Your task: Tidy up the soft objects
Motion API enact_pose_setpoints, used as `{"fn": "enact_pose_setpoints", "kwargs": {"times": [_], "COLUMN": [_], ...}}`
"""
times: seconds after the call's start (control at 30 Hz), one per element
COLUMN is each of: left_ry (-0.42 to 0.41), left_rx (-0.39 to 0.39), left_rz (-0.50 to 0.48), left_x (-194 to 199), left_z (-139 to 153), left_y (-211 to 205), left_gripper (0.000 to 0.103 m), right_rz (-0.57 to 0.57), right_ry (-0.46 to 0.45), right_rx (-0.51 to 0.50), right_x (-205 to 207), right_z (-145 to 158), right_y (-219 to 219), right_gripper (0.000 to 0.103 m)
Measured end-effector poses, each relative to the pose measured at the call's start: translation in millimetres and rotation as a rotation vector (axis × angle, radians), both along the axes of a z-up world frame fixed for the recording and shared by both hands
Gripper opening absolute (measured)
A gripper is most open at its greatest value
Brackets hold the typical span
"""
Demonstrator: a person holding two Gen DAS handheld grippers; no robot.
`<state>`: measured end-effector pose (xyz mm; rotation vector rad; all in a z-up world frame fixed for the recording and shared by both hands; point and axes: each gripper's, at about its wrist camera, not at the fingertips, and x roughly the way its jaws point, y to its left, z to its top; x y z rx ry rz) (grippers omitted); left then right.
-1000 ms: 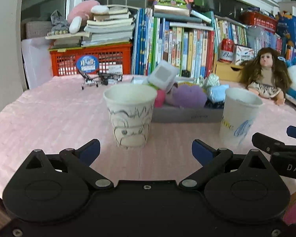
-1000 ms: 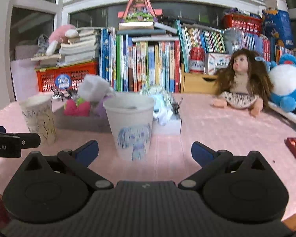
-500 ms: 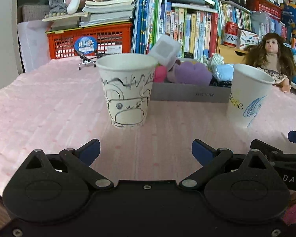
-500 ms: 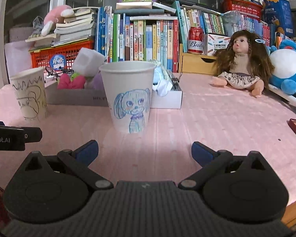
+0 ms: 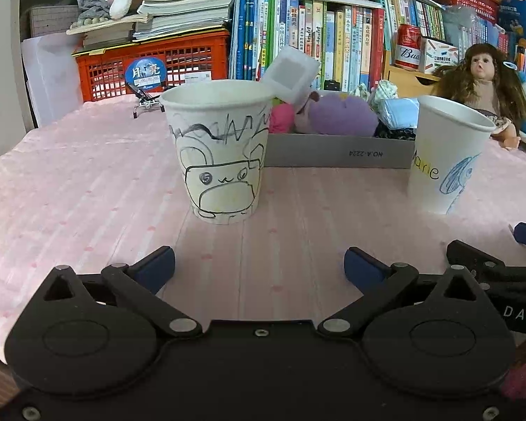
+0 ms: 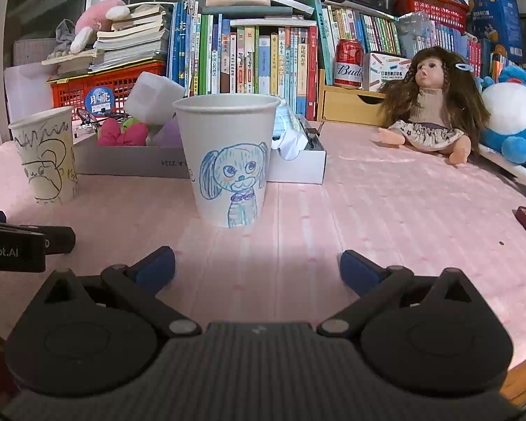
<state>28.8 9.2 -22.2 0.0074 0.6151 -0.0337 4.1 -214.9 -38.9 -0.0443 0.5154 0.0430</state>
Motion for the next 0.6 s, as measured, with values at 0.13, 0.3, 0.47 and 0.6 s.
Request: {"fn": "enact_pose_setpoints", "kwargs": {"times": [0.13, 0.3, 0.47, 0.6], "left_ry": [0.0, 0.005, 0.013, 0.013], "left_rx": [0.004, 0.004, 0.005, 0.004], "left_rz": [-0.006, -0.007, -0.011, -0.01], "left_x": [0.9, 4.7, 8.4, 9.8], "left_z": [-0.3, 0.3, 0.5, 0.6], "left_y": [0.1, 1.0, 0.9, 1.2], "left_gripper": [0.103, 0.103, 0.103, 0.103], "right_rz": [0.002, 0.007, 0.015, 0.016], "right_ry": [0.002, 0.016, 0.042, 0.047], "right_rx": [-0.002, -0.004, -0.004, -0.006], "right_x": [1.0, 3.2, 8.6, 10.9], "right_z": [0.1, 0.9, 3.8, 4.3], "right_y": [-0.8, 0.0, -0.4, 0.1], "right_gripper": [0.103, 0.103, 0.103, 0.103]}}
